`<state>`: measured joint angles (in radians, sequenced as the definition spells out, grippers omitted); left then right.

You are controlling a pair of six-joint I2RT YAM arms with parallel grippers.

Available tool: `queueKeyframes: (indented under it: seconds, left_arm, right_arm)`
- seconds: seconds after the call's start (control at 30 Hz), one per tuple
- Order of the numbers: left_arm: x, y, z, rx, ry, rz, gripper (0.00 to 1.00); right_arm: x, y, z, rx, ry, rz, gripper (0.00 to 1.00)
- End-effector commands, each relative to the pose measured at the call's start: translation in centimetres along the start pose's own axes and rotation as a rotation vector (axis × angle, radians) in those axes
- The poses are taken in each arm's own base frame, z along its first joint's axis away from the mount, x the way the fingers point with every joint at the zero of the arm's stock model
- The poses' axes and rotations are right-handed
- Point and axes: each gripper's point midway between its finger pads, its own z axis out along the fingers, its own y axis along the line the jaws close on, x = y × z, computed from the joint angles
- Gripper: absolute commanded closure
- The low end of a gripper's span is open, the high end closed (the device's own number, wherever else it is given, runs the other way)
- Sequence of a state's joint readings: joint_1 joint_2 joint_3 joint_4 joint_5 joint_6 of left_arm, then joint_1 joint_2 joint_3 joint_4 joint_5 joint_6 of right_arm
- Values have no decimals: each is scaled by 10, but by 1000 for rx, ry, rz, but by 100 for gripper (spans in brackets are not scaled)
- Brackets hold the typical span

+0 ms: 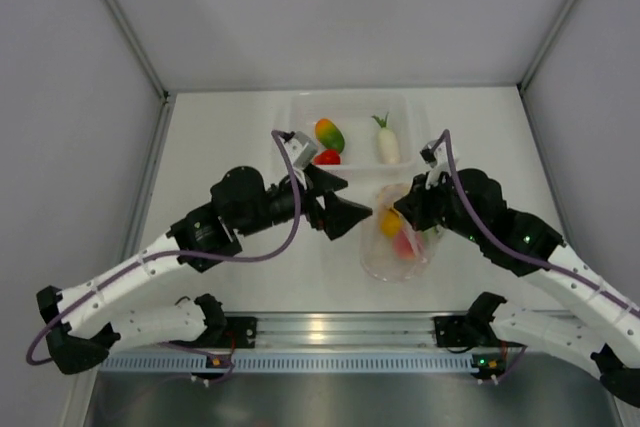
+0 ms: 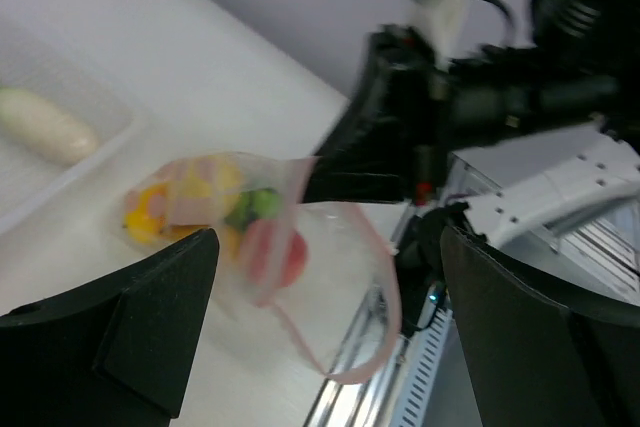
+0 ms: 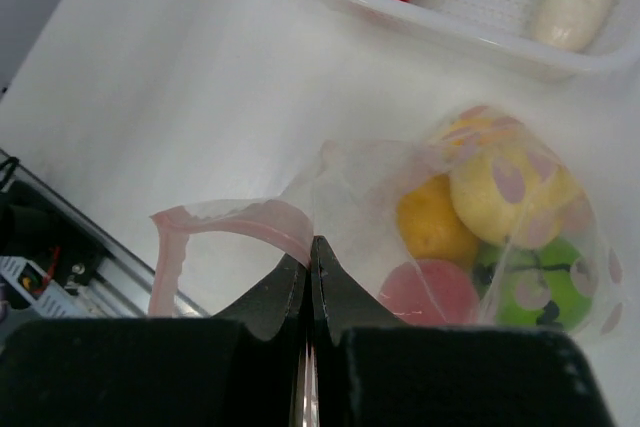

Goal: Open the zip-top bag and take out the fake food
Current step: Pick up the fake fruit from the zipper food storage bag.

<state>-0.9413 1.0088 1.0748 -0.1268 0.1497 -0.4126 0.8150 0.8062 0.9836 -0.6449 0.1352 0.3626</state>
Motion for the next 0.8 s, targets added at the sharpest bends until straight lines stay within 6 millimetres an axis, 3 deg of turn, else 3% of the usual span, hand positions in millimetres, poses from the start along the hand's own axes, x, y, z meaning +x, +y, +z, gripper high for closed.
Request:
queueKeyframes:
  seconds: [0.0,0.03,0.07,0.13,0.17,0.2,0.23,0.37,0.47,0.6,0.7,0.73,0.77]
  left_arm:
    - [3,-42,-2,62,-35,92,2]
    - [-3,-52,-1,66,-46,113,2]
    - [11,-66,3,71,1,132,2]
    - [15,-74,9,31,31,202,2]
    - [21,-88,16,14,46,241,2]
    - [21,-73,16,-113,44,283,2]
    - [21,-72,16,-155,41,311,2]
    - [31,-87,13,-135,55,310,6]
    - [32,-80,11,-176,48,318,12]
    - [40,-63,10,-257,62,347,34]
    - [52,-46,10,-341,95,375,56]
    - [59,-42,11,-354,111,380,69]
    - [61,-37,10,-380,111,383,72]
  right_arm:
    - [-51,40,-11,-178,-145,91,100]
    - [-57,44,-14,-194,-156,123,100]
    - [-60,47,-15,-204,-159,139,100]
    - [-70,52,-18,-219,-180,166,100]
    - [-74,52,-20,-214,-188,175,100]
    - [-77,54,-21,-214,-191,182,100]
    - [-83,54,-25,-214,-202,193,100]
    - [-98,56,-37,-224,-254,224,100]
    - [-102,53,-38,-198,-250,219,100]
    - [-98,44,-30,-135,-217,193,100]
    - [-91,41,-22,-110,-190,185,100]
    - [-88,41,-19,-111,-181,184,100]
    - [-85,42,-17,-120,-172,184,100]
